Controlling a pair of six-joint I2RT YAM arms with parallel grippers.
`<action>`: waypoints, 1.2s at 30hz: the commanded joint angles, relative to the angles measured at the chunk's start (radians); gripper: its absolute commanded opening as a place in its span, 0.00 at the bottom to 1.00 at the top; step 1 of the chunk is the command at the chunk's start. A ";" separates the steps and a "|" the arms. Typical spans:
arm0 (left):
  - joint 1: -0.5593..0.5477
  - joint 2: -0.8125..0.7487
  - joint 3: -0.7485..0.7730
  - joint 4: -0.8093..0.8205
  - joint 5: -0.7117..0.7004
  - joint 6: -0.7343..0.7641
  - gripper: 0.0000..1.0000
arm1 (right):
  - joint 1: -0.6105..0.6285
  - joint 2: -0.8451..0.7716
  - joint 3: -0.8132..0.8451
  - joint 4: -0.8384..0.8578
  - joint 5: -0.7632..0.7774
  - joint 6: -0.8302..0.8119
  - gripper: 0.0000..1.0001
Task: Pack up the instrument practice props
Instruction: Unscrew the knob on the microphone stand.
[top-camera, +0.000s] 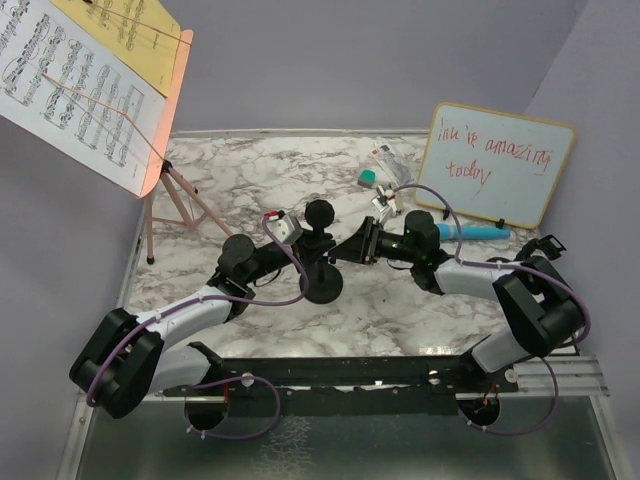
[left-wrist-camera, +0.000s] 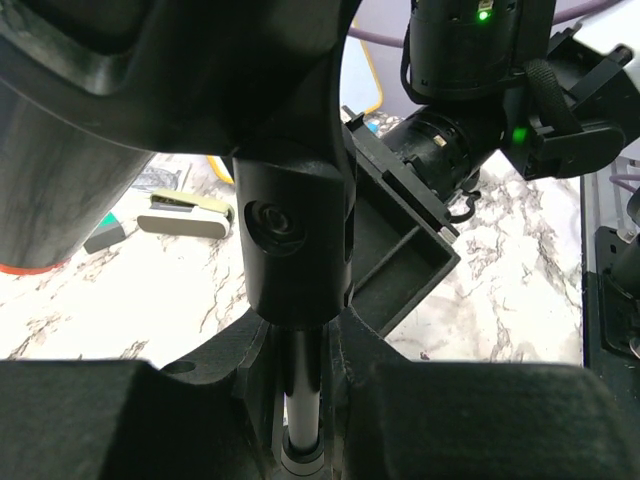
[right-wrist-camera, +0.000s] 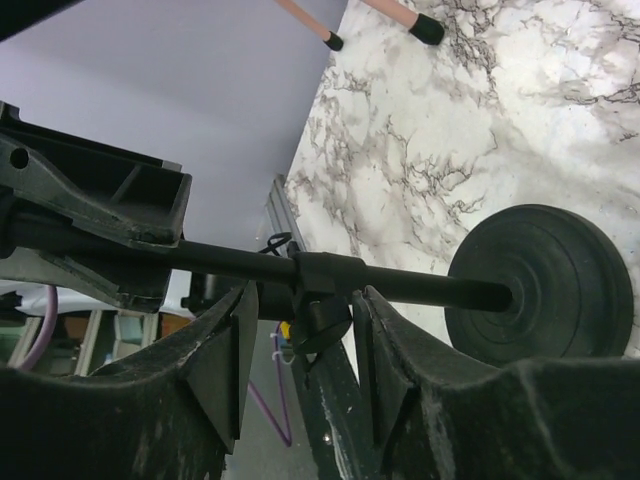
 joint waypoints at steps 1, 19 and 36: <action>-0.002 0.001 0.006 0.025 0.037 -0.017 0.00 | -0.010 0.054 -0.022 0.142 -0.078 0.084 0.47; -0.003 0.000 0.004 0.025 0.036 -0.018 0.00 | -0.015 0.088 -0.026 0.161 -0.151 0.119 0.30; -0.003 0.002 0.008 0.025 0.032 -0.025 0.00 | -0.019 0.036 0.058 0.008 -0.249 -0.367 0.00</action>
